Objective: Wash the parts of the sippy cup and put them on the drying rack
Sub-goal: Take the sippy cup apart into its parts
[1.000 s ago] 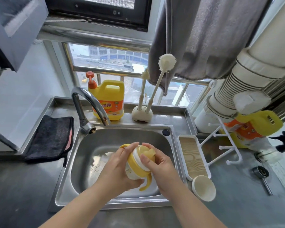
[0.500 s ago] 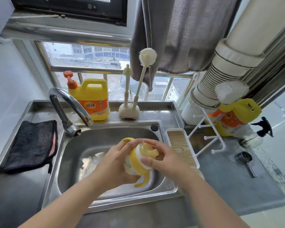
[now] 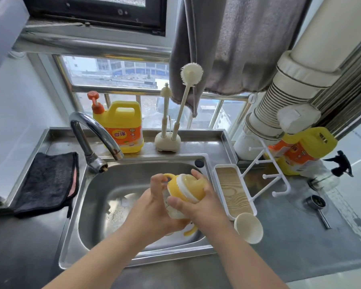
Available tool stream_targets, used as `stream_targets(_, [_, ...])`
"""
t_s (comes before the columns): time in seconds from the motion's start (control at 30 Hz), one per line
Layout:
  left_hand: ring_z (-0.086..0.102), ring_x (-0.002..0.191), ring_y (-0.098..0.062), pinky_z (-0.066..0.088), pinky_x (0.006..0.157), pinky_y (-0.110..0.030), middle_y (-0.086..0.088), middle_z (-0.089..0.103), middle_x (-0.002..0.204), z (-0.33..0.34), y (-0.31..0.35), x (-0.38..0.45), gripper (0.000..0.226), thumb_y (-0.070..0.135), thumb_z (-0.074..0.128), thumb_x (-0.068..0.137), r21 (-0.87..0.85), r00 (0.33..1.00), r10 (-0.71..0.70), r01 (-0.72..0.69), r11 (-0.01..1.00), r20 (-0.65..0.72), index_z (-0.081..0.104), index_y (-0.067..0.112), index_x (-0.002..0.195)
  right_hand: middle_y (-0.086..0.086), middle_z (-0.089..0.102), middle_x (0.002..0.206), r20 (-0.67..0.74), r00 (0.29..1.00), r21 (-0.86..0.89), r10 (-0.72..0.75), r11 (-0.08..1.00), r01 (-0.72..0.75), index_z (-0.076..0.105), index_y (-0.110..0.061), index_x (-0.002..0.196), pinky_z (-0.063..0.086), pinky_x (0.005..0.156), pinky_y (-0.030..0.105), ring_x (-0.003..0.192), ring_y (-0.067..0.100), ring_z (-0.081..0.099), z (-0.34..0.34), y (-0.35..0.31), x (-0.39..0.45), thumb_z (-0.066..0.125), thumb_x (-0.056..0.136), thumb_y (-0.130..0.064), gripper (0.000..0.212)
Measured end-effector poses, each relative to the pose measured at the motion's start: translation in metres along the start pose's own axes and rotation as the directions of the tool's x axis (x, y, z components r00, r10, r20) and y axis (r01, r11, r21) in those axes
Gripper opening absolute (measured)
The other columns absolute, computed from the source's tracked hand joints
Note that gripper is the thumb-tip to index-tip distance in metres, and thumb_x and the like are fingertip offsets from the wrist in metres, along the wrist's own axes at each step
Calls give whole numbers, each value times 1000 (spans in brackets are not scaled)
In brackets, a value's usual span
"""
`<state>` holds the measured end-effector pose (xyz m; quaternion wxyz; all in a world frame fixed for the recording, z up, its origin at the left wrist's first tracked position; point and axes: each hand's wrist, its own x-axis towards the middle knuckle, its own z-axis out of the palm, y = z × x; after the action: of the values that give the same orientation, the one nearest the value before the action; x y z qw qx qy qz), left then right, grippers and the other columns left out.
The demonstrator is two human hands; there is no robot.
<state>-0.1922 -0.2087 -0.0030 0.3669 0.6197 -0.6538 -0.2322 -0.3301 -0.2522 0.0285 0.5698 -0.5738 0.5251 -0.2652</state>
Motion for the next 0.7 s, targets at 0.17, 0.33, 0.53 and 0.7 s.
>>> stream_targets(0.17, [51,105,2,40,78,-4,14,48,116,-6,3,-18,81,59,78,45,-240,979,-142,104,965,-146,26,48,105,-11,67,98,-62,996,53,-57,997,60,56,-44,105,56,84,34,92,8,66,3,-10,-1,84,42,-52,69])
stream_targets(0.33, [61,111,-23,54,85,-49,-4,47,135,-22,0,-19,98,51,91,33,-863,833,-502,416,287,235,43,48,117,-4,70,98,7,996,239,-94,967,90,56,-32,110,53,72,19,88,9,68,-1,-21,-1,81,43,-47,73])
stream_targets(0.53, [66,96,-34,56,53,-37,-12,67,111,-34,13,-6,47,45,64,76,-877,827,-367,477,58,426,59,22,116,-5,70,89,25,983,254,-182,952,170,55,-28,111,56,74,26,84,12,69,6,-26,-1,81,51,-42,67])
stream_targets(0.7, [62,77,-31,46,56,-32,-13,66,93,-45,12,1,41,49,66,71,-798,757,-331,603,22,563,67,19,100,-8,69,85,50,959,237,-278,936,259,56,-27,110,53,67,21,80,12,68,4,-31,-1,79,50,-42,67])
